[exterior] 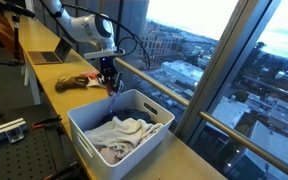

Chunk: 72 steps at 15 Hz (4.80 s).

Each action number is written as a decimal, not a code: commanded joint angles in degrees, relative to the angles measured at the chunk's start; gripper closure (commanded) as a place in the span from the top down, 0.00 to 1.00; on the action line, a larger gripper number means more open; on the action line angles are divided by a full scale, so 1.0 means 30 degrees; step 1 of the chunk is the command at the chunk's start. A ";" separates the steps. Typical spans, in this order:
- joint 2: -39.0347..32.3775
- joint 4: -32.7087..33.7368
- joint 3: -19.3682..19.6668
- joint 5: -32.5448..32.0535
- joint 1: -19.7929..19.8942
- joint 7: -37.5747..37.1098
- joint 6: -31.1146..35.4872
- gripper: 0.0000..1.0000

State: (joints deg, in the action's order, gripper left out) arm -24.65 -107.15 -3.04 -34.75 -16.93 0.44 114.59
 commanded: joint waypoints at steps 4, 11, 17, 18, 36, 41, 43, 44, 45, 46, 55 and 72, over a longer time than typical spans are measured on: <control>0.4669 -0.2044 -0.0003 -0.1073 0.1835 -0.0101 -0.1039 0.05; 0.5426 -0.3634 -0.0062 -0.0670 0.3045 -0.0494 -0.0443 0.67; 0.5475 -0.3659 -0.0221 -0.0468 0.3052 -0.0860 -0.0660 1.00; 0.5298 -0.3401 -0.0371 -0.0375 0.2909 -0.0984 -0.0702 1.00; -0.7962 1.1355 -0.3504 0.5181 -0.4386 -0.2047 0.1017 1.00; -1.2310 1.6046 -0.4165 0.6631 -0.6102 -0.1888 0.0004 1.00; -1.3627 1.7793 -0.4392 0.6858 -0.6505 -0.1818 -0.0684 1.00; -1.4261 1.8683 -0.4457 0.6896 -0.6658 -0.1773 -0.1140 1.00; -1.4695 1.9210 -0.4481 0.6906 -0.6751 -0.1732 -0.1371 1.00; -1.5153 1.9749 -0.4411 0.6835 -0.6811 -0.1643 -0.1637 1.00; -1.6265 2.1924 -0.2545 0.8137 -0.7382 -0.0587 -0.3749 1.00; -1.1875 1.5419 -0.2711 0.7158 -0.6963 -0.3155 -0.2795 1.00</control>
State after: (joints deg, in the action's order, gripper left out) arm -64.86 -53.01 -11.90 -12.57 -38.42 -6.95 104.55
